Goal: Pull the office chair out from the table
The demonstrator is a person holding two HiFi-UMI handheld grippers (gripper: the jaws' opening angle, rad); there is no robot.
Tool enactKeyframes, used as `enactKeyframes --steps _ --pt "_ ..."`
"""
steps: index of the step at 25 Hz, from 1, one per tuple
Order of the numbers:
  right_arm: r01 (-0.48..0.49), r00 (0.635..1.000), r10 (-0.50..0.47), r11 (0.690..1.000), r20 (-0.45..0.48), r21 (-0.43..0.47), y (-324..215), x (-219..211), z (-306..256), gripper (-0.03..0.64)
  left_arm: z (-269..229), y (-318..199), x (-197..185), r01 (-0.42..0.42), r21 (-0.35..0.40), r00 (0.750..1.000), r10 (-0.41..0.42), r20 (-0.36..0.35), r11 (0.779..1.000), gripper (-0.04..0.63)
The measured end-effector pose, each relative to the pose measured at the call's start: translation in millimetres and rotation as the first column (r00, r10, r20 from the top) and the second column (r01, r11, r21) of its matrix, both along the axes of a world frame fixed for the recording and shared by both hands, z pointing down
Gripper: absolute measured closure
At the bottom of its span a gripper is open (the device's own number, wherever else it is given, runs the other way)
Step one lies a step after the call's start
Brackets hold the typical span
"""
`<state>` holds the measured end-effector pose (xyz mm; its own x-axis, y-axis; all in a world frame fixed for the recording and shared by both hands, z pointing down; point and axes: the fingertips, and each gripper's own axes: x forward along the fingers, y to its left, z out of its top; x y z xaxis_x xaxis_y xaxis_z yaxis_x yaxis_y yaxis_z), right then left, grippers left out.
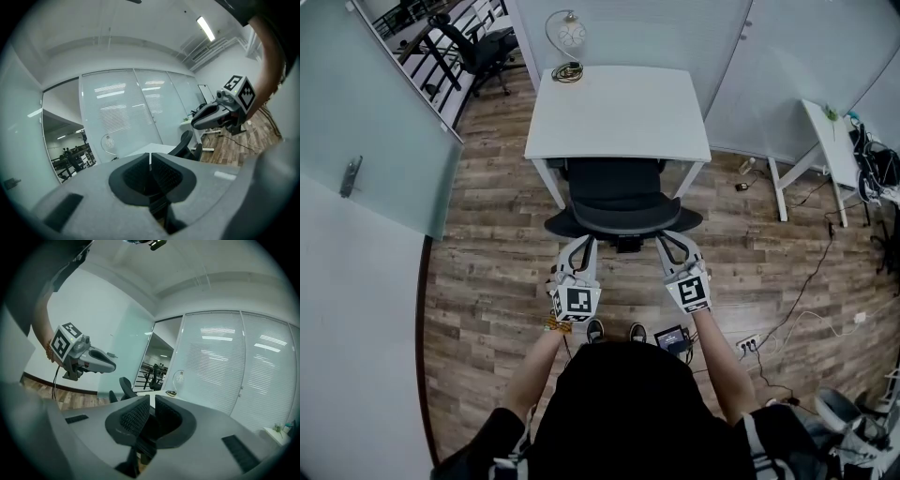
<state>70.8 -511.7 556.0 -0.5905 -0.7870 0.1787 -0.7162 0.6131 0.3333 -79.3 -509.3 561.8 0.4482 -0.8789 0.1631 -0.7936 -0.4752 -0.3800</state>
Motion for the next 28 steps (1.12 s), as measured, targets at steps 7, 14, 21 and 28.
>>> enactKeyframes --steps 7,14,21,28 --pt "0.012 0.998 -0.014 0.999 -0.058 -0.033 3 5 22 0.609 17 2 4 -0.027 -0.025 0.998 0.029 0.060 0.999 0.571" --pt "0.037 0.986 -0.041 0.999 -0.162 -0.027 3 8 36 0.609 37 1 2 -0.041 -0.049 0.990 0.047 0.133 0.998 0.571" --pt "0.106 0.949 -0.111 0.994 -0.294 -0.032 2 6 54 0.605 50 2 9 -0.093 -0.063 0.969 0.105 0.225 0.994 0.569" --pt "0.197 0.878 -0.196 0.979 -0.437 -0.043 0 3 68 0.545 62 1 11 -0.157 -0.086 0.924 0.177 0.340 0.984 0.569"
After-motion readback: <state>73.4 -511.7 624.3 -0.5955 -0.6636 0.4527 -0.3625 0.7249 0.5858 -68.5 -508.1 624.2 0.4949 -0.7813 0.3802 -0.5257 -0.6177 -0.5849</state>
